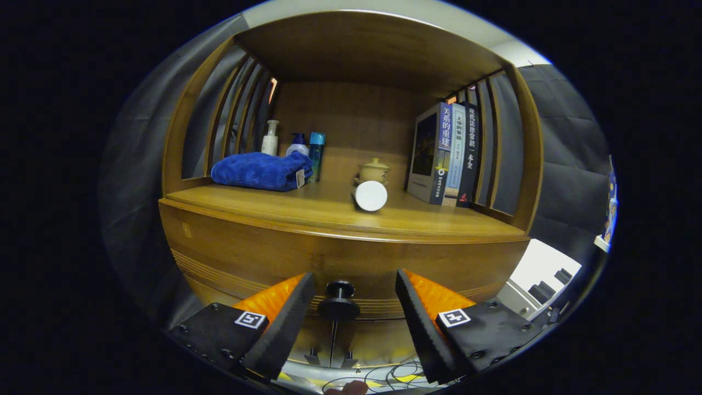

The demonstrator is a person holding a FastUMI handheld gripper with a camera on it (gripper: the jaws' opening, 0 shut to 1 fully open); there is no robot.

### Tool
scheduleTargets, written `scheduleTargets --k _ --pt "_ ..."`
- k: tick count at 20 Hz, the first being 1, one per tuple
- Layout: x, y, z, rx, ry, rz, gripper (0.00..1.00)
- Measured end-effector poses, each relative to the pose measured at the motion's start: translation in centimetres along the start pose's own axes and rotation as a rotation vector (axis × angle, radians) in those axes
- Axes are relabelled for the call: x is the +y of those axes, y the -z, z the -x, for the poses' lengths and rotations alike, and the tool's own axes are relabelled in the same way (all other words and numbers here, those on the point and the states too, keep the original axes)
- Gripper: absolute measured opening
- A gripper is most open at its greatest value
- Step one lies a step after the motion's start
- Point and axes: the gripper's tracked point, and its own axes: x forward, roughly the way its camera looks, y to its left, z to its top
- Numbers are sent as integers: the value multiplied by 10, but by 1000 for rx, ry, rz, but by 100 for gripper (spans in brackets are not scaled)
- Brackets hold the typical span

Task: Pull open the drawer, take out the items inside it, and place them on the countertop above the cabinet.

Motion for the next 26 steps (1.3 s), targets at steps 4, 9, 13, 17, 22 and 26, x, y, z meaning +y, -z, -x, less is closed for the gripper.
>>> scheduleTargets --k 4,9,13,17,22,26 --pt "-11 -21 51 -24 19 -8 98" --pt "-25 -60 103 -79 78 62 98" --pt "-29 -112 137 -141 76 75 98" --pt "-46 -158 154 -158 92 59 98" --pt "-48 -173 177 -199 115 48 98" --pt "-49 -176 188 -213 131 50 98"
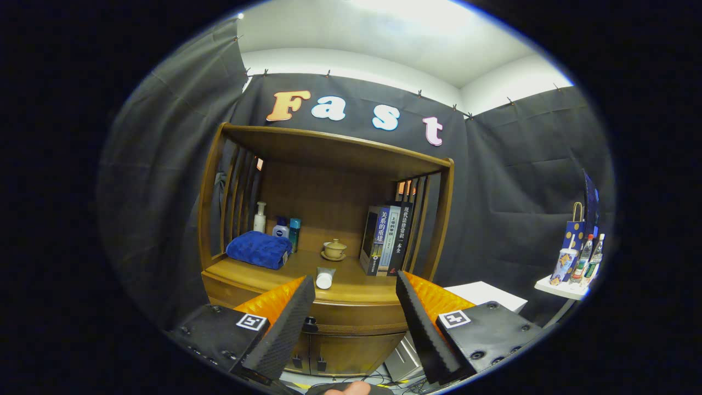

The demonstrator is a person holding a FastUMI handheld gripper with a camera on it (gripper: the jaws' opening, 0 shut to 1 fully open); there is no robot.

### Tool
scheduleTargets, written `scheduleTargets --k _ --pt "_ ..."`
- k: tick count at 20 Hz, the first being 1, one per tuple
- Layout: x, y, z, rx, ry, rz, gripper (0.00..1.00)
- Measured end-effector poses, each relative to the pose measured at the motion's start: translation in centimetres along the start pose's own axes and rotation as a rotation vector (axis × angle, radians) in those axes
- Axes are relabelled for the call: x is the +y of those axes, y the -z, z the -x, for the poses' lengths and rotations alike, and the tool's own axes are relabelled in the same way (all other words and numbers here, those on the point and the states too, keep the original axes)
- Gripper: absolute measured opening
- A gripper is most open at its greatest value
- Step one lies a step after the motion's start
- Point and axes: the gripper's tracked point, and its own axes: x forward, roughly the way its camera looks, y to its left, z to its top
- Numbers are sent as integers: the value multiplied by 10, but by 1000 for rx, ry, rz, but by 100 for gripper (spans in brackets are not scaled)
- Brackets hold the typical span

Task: Pull open the drawer, take out the items inside it, and place them on the countertop above the cabinet.

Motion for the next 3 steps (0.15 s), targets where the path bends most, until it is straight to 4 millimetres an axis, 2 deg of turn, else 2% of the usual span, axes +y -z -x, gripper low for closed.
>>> scheduleTargets --k 3 --pt "2 -6 3 -23 8 13 98"
